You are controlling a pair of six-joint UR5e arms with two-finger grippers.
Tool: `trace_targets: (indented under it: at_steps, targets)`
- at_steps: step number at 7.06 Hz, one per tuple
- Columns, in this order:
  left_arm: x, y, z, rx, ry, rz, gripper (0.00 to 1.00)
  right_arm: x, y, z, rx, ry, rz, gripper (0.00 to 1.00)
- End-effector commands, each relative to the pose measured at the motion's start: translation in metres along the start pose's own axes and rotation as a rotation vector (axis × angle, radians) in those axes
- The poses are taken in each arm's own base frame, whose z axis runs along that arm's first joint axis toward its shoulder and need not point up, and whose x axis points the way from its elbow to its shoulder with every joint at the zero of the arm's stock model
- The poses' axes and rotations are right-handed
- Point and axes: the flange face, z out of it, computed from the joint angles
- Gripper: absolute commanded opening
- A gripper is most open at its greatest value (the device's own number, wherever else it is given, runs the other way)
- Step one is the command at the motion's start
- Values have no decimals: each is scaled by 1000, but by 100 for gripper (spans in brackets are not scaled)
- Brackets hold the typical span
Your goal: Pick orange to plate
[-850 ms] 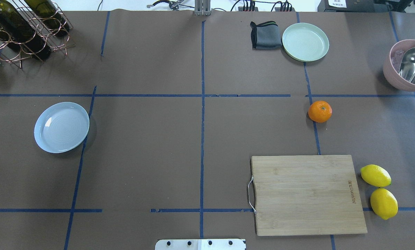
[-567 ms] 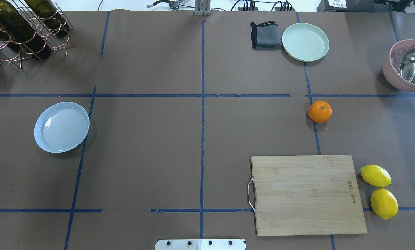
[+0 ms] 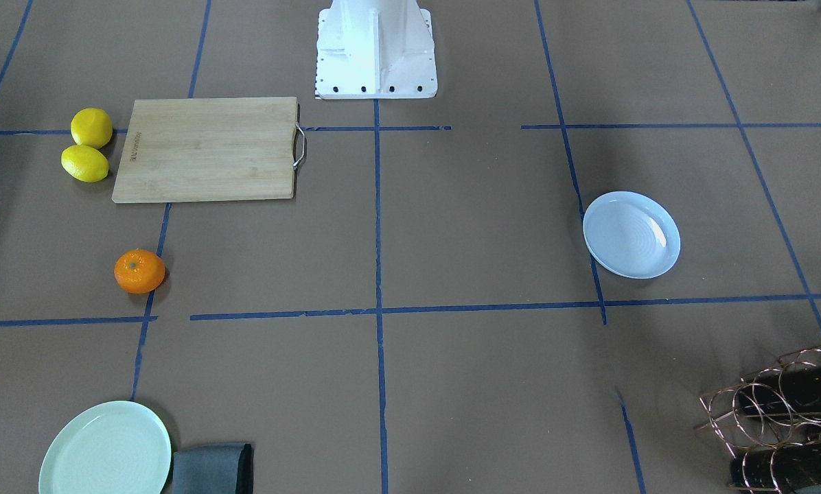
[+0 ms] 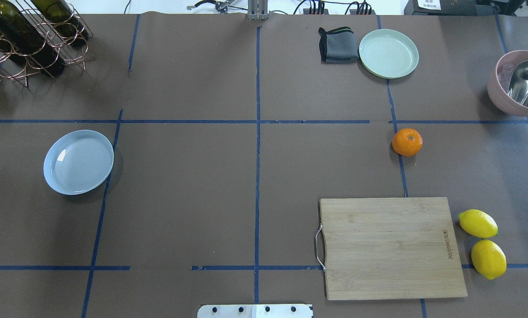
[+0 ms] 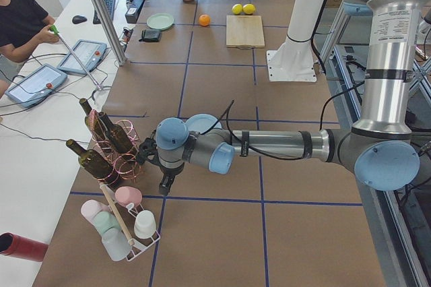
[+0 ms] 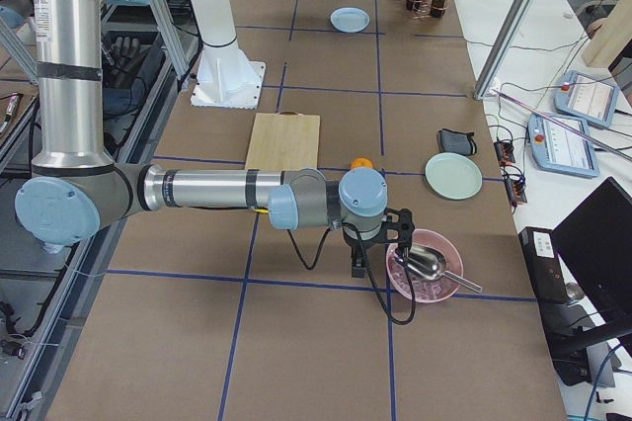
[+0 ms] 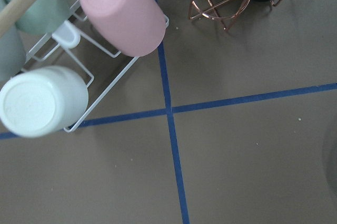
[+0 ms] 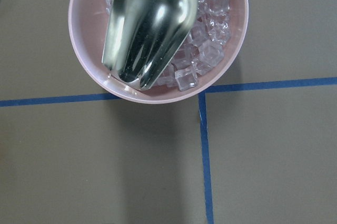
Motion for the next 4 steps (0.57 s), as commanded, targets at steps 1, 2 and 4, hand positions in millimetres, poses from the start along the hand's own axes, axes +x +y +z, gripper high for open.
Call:
trace_targets:
  at_steps: [1, 2, 4]
  targets:
    - [40, -20, 37, -18, 44, 82, 100, -29, -29, -11, 24, -13, -32, 100]
    - [51, -20, 50, -40, 59, 59, 100, -38, -30, -3, 10, -20, -50, 100]
    - [111, -21, 86, -56, 105, -98, 100, -60, -28, 9, -20, -53, -68, 100]
